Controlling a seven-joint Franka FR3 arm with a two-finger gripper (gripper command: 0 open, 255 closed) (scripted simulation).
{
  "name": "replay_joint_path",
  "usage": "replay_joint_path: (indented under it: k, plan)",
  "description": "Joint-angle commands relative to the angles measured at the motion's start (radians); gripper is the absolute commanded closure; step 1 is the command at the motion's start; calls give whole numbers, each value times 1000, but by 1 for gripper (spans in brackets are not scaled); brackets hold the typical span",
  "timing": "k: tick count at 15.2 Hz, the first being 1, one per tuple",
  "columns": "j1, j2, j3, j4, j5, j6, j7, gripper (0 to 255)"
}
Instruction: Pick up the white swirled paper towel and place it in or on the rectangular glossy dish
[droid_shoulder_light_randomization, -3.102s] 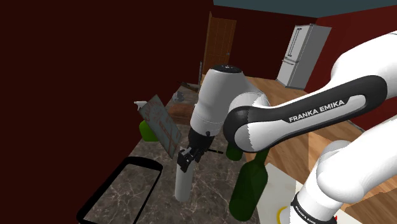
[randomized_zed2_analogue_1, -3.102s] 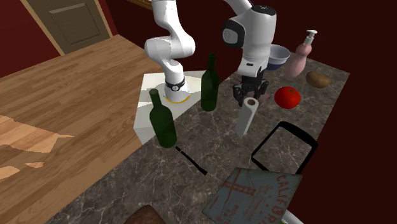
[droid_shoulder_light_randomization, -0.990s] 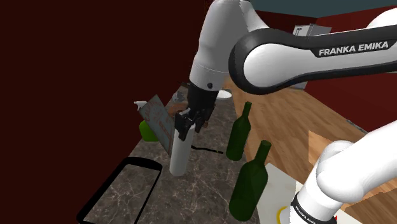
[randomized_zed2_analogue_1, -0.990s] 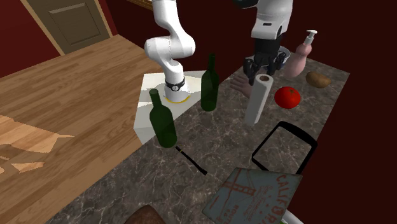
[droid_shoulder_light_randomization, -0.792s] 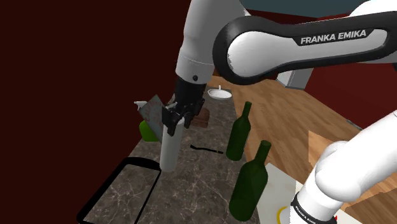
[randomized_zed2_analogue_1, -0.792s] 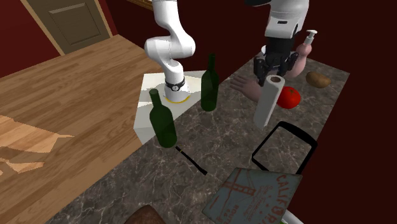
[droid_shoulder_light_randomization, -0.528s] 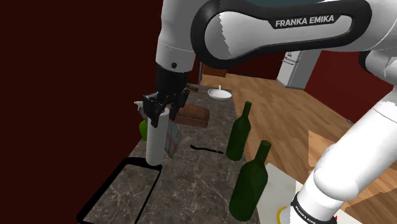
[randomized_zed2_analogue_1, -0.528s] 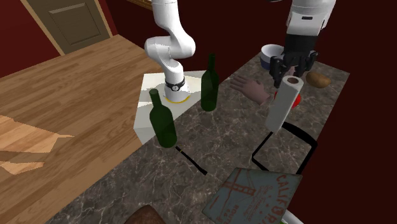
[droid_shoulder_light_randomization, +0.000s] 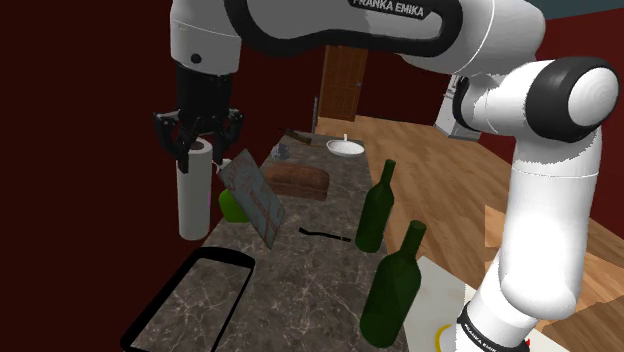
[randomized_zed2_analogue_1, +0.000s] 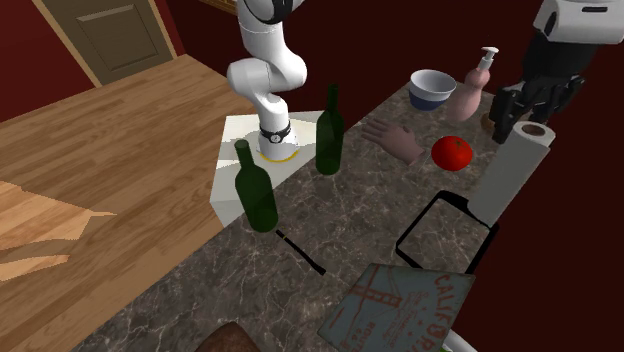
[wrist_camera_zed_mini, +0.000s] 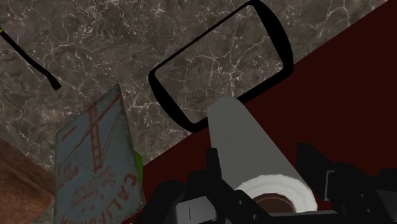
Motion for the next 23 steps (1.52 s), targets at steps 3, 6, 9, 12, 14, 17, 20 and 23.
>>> replay_joint_path:
  k: [3,6,9,12,14,17,20,23]
  plan:
    - [57,73,-14,78,-56,-27,27,255]
    - [38,61,-13,19,-48,21,30,255]
    - [23,51,-12,-34,-43,66,34,255]
    - [11,45,-12,-83,-40,109,39,255]
    - [4,43,-13,-114,-40,136,43,255]
    - [-4,42,-15,-156,-42,177,49,255]
    - [-9,43,-17,-195,-46,216,56,255]
    - [-13,47,-21,-231,-53,253,64,255]
